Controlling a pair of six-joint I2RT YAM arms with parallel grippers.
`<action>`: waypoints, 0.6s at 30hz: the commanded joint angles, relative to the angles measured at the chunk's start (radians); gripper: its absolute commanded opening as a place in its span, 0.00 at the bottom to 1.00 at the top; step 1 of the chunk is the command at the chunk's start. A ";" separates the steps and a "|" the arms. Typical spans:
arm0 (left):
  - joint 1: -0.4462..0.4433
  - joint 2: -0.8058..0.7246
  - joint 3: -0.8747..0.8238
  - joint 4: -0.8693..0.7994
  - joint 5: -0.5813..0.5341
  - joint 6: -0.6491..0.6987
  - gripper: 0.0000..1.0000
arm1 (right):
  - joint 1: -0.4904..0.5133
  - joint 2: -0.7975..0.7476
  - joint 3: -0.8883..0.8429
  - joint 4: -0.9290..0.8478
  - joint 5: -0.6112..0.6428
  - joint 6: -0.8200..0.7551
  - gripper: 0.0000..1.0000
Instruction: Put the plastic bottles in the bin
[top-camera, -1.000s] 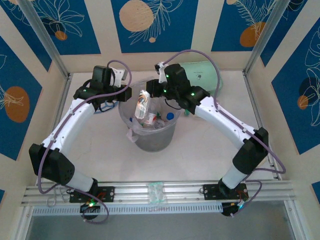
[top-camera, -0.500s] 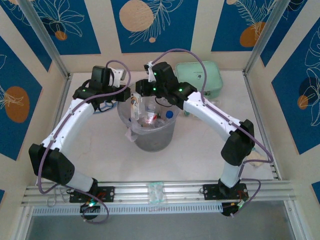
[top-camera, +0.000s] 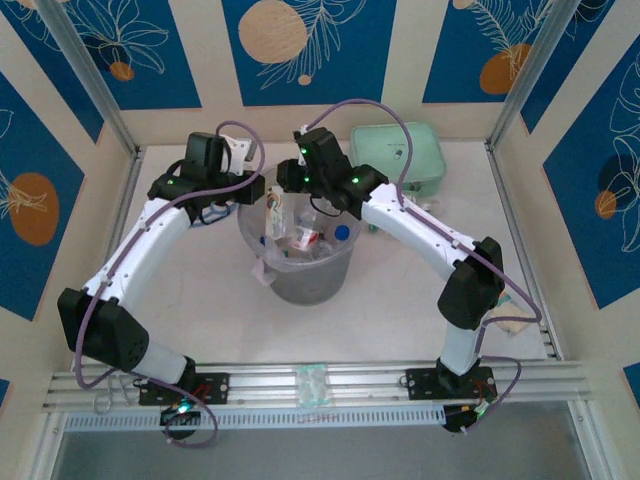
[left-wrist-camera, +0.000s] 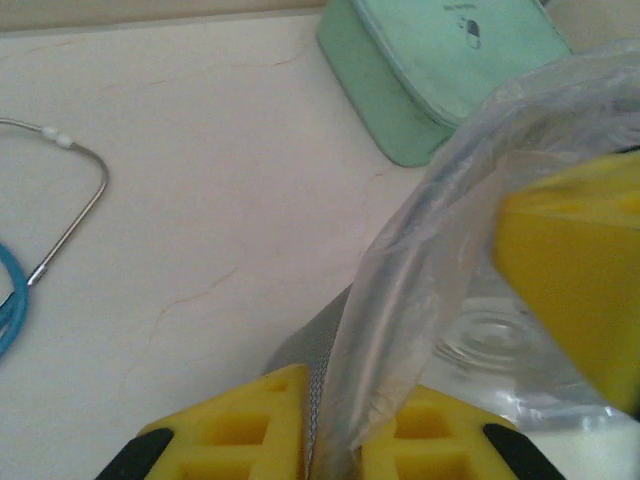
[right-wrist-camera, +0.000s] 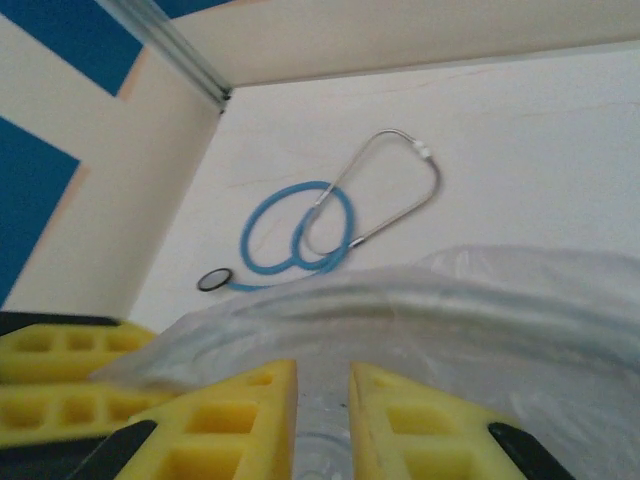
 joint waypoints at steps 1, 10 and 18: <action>-0.003 -0.019 -0.004 0.047 0.013 0.013 0.00 | -0.009 0.037 -0.094 -0.334 0.058 -0.036 0.21; -0.004 -0.018 -0.009 0.056 0.021 0.008 0.00 | -0.008 0.001 0.072 -0.299 0.001 -0.101 0.40; -0.003 -0.017 -0.009 0.057 0.018 0.008 0.00 | -0.007 -0.088 0.072 -0.299 -0.093 -0.099 0.44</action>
